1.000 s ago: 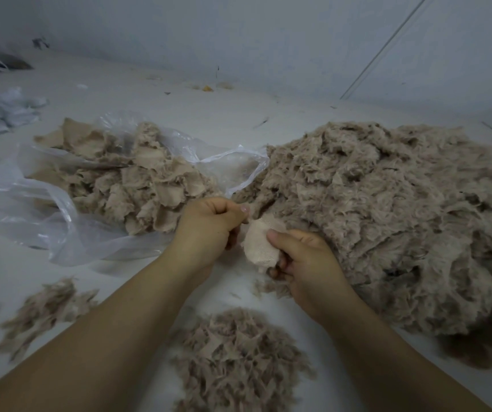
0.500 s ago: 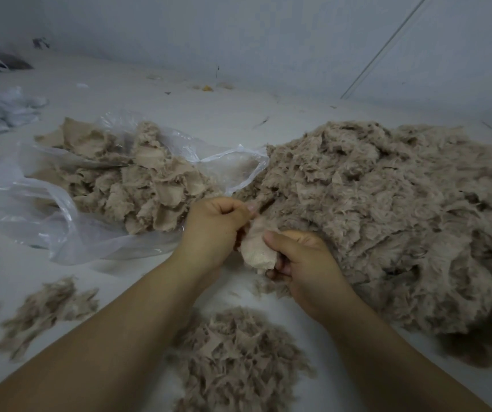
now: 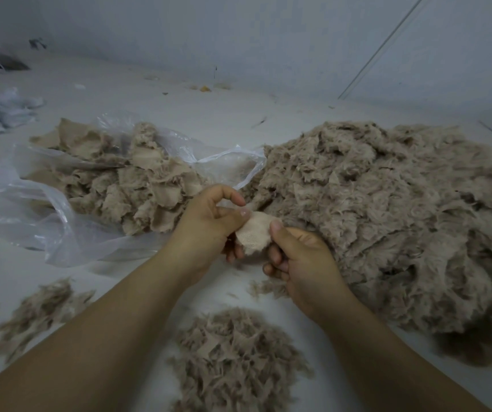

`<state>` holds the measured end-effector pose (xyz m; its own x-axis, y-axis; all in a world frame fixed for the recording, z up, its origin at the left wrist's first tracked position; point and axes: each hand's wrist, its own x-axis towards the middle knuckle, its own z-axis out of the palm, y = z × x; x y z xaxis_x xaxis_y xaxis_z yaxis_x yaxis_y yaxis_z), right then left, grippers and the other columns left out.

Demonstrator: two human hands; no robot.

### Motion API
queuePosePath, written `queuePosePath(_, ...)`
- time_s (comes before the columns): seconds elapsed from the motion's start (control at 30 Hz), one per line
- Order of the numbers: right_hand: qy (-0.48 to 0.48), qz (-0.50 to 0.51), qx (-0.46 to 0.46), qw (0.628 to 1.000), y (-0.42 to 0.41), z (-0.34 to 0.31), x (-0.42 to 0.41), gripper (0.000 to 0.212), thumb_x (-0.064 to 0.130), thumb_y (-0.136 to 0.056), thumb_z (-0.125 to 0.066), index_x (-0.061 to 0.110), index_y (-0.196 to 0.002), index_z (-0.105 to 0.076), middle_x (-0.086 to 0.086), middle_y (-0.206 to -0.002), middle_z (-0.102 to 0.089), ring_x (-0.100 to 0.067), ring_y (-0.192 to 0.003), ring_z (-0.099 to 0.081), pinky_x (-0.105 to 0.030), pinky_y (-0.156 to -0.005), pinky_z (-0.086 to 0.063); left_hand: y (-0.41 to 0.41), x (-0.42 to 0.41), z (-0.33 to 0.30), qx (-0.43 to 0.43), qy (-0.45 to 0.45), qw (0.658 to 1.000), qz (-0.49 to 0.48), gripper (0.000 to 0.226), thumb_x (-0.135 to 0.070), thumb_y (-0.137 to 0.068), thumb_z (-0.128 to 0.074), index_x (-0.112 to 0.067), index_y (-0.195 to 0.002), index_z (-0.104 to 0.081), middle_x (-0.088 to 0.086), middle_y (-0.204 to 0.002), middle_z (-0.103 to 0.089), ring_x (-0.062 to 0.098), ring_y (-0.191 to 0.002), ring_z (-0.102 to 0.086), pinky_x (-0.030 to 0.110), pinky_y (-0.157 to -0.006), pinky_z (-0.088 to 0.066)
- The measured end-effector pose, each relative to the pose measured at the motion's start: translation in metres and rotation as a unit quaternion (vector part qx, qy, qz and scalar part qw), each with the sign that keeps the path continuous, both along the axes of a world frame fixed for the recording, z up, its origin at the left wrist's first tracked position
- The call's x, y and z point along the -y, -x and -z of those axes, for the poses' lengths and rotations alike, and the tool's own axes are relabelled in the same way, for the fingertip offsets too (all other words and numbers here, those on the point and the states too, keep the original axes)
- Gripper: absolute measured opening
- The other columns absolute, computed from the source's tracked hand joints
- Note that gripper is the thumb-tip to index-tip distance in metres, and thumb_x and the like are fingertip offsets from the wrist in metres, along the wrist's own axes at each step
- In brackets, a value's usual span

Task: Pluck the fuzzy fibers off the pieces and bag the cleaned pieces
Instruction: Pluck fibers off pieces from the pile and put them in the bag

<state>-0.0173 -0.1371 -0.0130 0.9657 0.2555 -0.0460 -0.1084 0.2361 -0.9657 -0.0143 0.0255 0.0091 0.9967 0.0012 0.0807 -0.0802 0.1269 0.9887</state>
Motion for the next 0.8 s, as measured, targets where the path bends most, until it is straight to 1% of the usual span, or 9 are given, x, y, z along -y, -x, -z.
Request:
queuePosePath(0.07,0.007,0.004,0.002,1.000,0.001,-0.001,0.000,0.045,0.033,-0.099,-0.054,0.018,-0.057,-0.055,0.001,-0.053,-0.048,-0.012,-0.050,-0.051,-0.022,-0.052,-0.047,0.003,0.000,-0.002,-0.029,0.007,0.998,0.051,0.035,-0.021,-0.082,-0.074,-0.010,-0.107,-0.051,0.018,-0.069,-0.067,0.029,-0.046,-0.058,0.029,-0.040,-0.046)
queuePosePath(0.17,0.001,0.021,-0.010,1.000,0.001,-0.003,-0.001,0.049,0.029,-0.102,-0.051,0.018,-0.054,-0.053,0.001,-0.052,-0.048,-0.010,-0.048,-0.052,-0.021,-0.051,-0.048,0.005,-0.002,-0.005,-0.075,0.003,0.991,0.115,0.060,-0.011,-0.064,-0.081,-0.006,-0.114,-0.047,0.026,-0.071,-0.066,0.029,-0.046,-0.059,0.032,-0.042,-0.051)
queuePosePath(0.3,-0.003,0.030,-0.015,0.999,0.001,-0.002,-0.002,0.047,0.026,-0.102,-0.050,0.014,-0.057,-0.049,0.002,-0.051,-0.047,-0.009,-0.047,-0.048,-0.022,-0.050,-0.048,0.005,-0.010,-0.009,-0.093,-0.036,0.982,0.163,0.050,0.002,-0.066,-0.077,-0.002,-0.108,-0.051,0.026,-0.063,-0.060,0.029,-0.044,-0.060,0.032,-0.042,-0.052)
queuePosePath(0.4,-0.003,0.028,-0.012,1.000,0.000,-0.001,-0.002,0.047,0.027,-0.102,-0.052,0.017,-0.056,-0.053,0.004,-0.052,-0.046,-0.008,-0.047,-0.045,-0.022,-0.050,-0.047,0.006,-0.019,-0.011,-0.103,-0.093,0.972,0.188,0.048,0.003,-0.067,-0.078,0.001,-0.107,-0.051,0.022,-0.060,-0.057,0.028,-0.042,-0.059,0.031,-0.042,-0.051)
queuePosePath(0.47,-0.010,0.026,-0.016,0.999,-0.001,0.000,-0.002,0.050,0.027,-0.102,-0.053,0.021,-0.052,-0.056,0.004,-0.052,-0.046,-0.008,-0.046,-0.044,-0.023,-0.050,-0.046,0.007,-0.021,-0.012,-0.083,-0.103,0.979,0.152,0.048,-0.004,-0.068,-0.078,-0.001,-0.107,-0.051,0.019,-0.061,-0.058,0.028,-0.042,-0.057,0.030,-0.041,-0.050)
queuePosePath(0.57,0.005,0.023,-0.004,1.000,-0.002,0.001,-0.002,0.049,0.027,-0.101,-0.054,0.019,-0.053,-0.056,0.003,-0.051,-0.047,-0.010,-0.046,-0.047,-0.024,-0.051,-0.047,0.009,-0.014,-0.012,-0.028,-0.072,0.994,0.079,0.045,-0.017,-0.074,-0.076,-0.012,-0.113,-0.054,0.015,-0.077,-0.063,0.033,-0.053,-0.062,0.033,-0.043,-0.052)
queuePosePath(0.63,0.017,0.021,0.002,1.000,-0.001,0.001,-0.001,0.046,0.028,-0.101,-0.055,0.017,-0.056,-0.058,0.002,-0.051,-0.048,-0.010,-0.047,-0.048,-0.024,-0.052,-0.048,0.011,-0.003,-0.010,0.033,-0.097,0.994,0.032,0.036,-0.009,-0.078,-0.078,-0.017,-0.109,-0.060,0.019,-0.081,-0.061,0.033,-0.055,-0.061,0.032,-0.043,-0.052)
queuePosePath(0.73,0.009,0.021,-0.004,1.000,-0.001,0.001,-0.001,0.041,0.027,-0.100,-0.056,0.015,-0.063,-0.068,0.003,-0.052,-0.047,-0.008,-0.047,-0.047,-0.023,-0.052,-0.048,0.009,0.004,-0.008,0.166,-0.185,0.965,-0.081,0.024,0.007,-0.081,-0.072,-0.017,-0.082,-0.067,-0.001,-0.069,-0.062,0.012,-0.050,-0.058,0.023,-0.044,-0.048)
queuePosePath(0.8,0.001,0.016,-0.012,1.000,0.000,-0.001,-0.001,0.041,0.027,-0.101,-0.053,0.017,-0.068,-0.075,0.005,-0.053,-0.047,-0.006,-0.046,-0.046,-0.021,-0.053,-0.048,0.003,-0.009,-0.014,0.240,-0.253,0.916,-0.200,0.022,0.007,-0.081,-0.069,-0.014,-0.075,-0.069,-0.008,-0.066,-0.063,0.010,-0.057,-0.059,0.022,-0.053,-0.047)
